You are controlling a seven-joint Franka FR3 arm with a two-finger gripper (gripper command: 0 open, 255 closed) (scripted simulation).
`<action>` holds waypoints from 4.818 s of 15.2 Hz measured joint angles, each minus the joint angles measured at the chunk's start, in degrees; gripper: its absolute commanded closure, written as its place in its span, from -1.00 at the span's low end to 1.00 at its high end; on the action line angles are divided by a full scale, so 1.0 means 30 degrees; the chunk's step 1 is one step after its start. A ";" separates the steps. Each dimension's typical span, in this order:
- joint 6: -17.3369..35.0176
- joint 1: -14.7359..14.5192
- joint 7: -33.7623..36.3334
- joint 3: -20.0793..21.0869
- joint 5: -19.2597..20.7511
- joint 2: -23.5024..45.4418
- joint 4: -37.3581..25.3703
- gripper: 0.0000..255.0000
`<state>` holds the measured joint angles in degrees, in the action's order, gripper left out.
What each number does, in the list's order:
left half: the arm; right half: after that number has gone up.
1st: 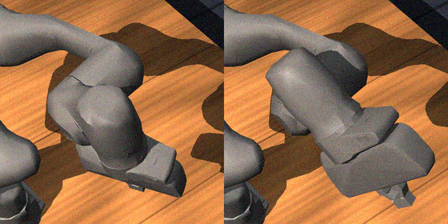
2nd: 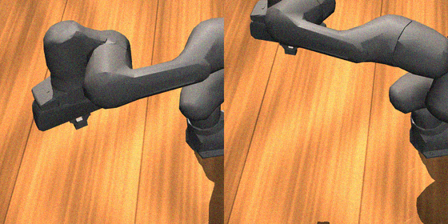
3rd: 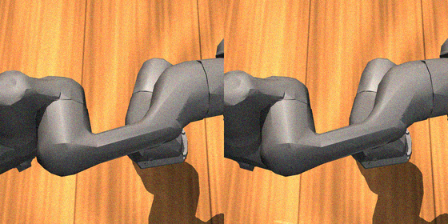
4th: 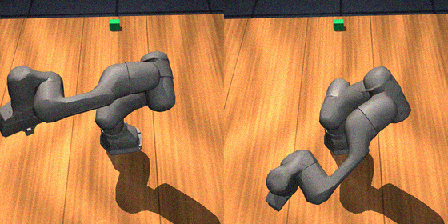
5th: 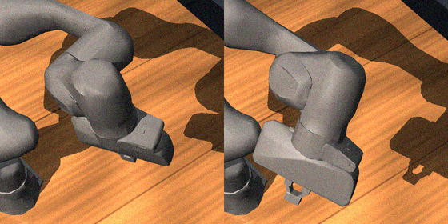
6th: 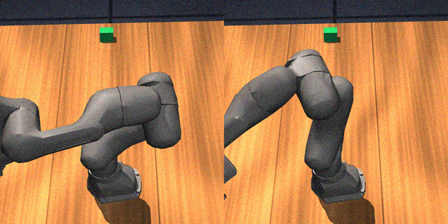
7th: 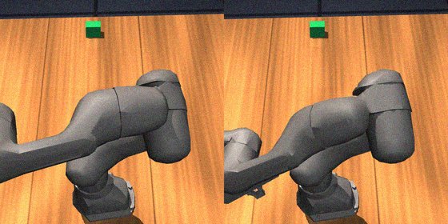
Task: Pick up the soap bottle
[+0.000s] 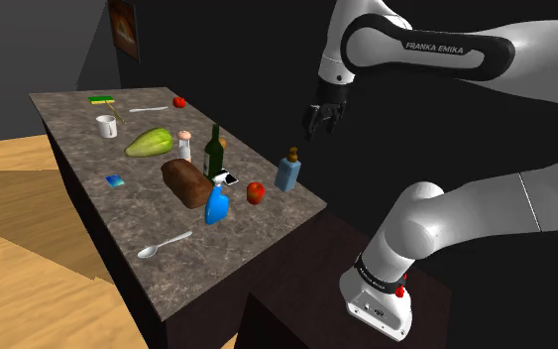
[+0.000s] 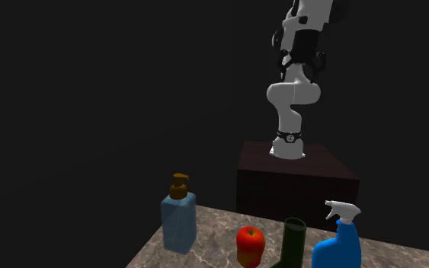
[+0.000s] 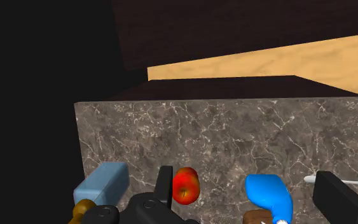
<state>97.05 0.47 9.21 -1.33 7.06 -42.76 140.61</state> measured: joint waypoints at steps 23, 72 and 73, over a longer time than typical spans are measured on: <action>0.9834 0.1948 -0.5960 -0.5604 0.1085 1.2244 -0.3233 -1.00; 1.0729 0.5461 -1.1646 -0.5809 -0.3683 2.4708 -1.4781 1.00; 1.0476 0.5427 -1.1607 -0.5830 -0.3645 2.4611 -1.4936 1.00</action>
<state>128.48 16.75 -25.61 -18.82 -3.88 31.08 95.81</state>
